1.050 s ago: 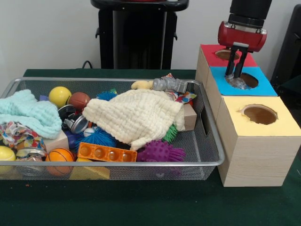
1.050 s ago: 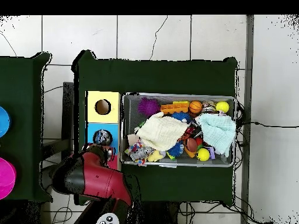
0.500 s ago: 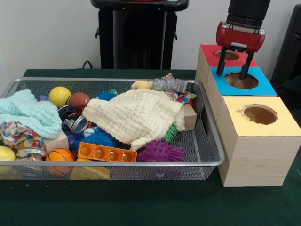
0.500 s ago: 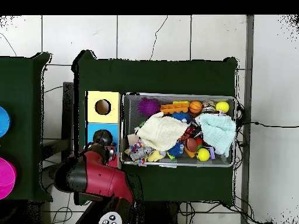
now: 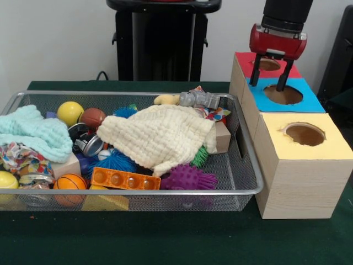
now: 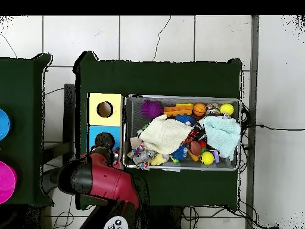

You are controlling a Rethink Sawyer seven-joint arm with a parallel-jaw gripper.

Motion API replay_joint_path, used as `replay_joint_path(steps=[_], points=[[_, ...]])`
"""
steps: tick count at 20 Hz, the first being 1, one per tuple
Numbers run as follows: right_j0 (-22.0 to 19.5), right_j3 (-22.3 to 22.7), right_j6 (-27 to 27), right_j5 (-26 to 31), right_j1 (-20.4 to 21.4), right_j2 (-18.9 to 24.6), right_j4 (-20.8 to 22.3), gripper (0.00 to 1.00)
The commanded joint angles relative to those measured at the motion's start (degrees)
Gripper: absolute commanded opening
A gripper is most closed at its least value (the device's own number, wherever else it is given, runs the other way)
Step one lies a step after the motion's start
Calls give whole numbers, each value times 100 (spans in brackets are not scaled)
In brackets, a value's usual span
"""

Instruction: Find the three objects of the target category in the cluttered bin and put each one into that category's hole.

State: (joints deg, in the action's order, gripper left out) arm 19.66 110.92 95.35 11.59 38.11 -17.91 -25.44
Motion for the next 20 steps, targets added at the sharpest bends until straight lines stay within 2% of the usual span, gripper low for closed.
replay_joint_path(steps=[1,5,13,16,20], points=[[40,-644,1324,1309,351,-339,3,100],[68,-833,1283,1372,316,-402,38,100],[-377,-161,984,740,764,81,24,100],[-677,-85,816,608,821,235,67,100],[-715,-126,854,568,785,254,145,100]])
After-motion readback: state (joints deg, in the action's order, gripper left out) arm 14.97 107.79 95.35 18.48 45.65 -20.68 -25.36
